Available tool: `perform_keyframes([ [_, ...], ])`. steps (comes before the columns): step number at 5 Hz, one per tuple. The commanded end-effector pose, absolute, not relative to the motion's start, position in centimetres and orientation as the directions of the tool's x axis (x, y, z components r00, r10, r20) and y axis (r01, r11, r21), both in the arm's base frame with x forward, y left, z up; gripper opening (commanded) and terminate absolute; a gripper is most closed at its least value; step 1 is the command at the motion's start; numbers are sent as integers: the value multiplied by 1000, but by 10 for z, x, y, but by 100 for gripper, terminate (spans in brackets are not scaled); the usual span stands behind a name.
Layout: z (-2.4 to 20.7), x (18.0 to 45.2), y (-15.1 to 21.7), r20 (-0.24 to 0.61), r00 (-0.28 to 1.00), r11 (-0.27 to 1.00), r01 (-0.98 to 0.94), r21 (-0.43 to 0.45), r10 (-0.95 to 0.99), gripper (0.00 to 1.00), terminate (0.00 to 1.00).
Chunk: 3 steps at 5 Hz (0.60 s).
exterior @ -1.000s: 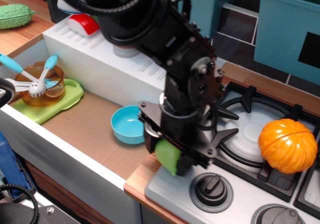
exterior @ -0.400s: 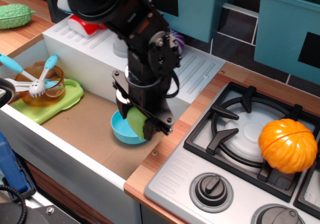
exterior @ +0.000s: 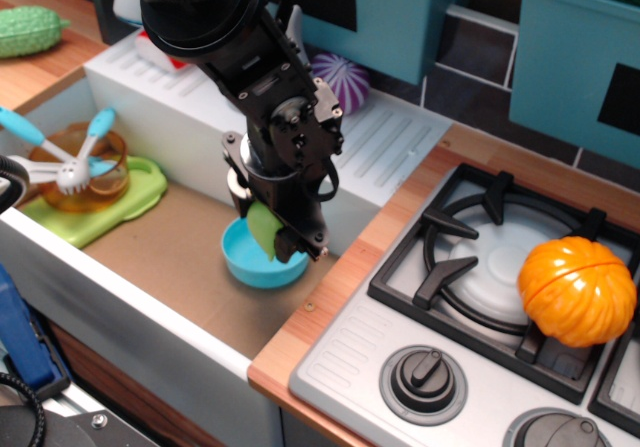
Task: Put pear in bowl
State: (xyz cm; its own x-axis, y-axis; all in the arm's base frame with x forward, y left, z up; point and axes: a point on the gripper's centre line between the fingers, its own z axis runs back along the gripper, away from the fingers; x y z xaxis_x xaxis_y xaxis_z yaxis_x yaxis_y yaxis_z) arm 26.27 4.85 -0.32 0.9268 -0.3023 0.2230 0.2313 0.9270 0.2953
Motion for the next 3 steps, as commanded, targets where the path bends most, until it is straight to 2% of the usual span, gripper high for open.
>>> perform_keyframes([
  [1,-2,285,61,276,895,913,261,313,-351,100,0],
  [2,-5,287,64,315,873,911,279,305,-373,100,0],
  [3,-5,287,64,315,873,911,279,305,-373,100,0],
])
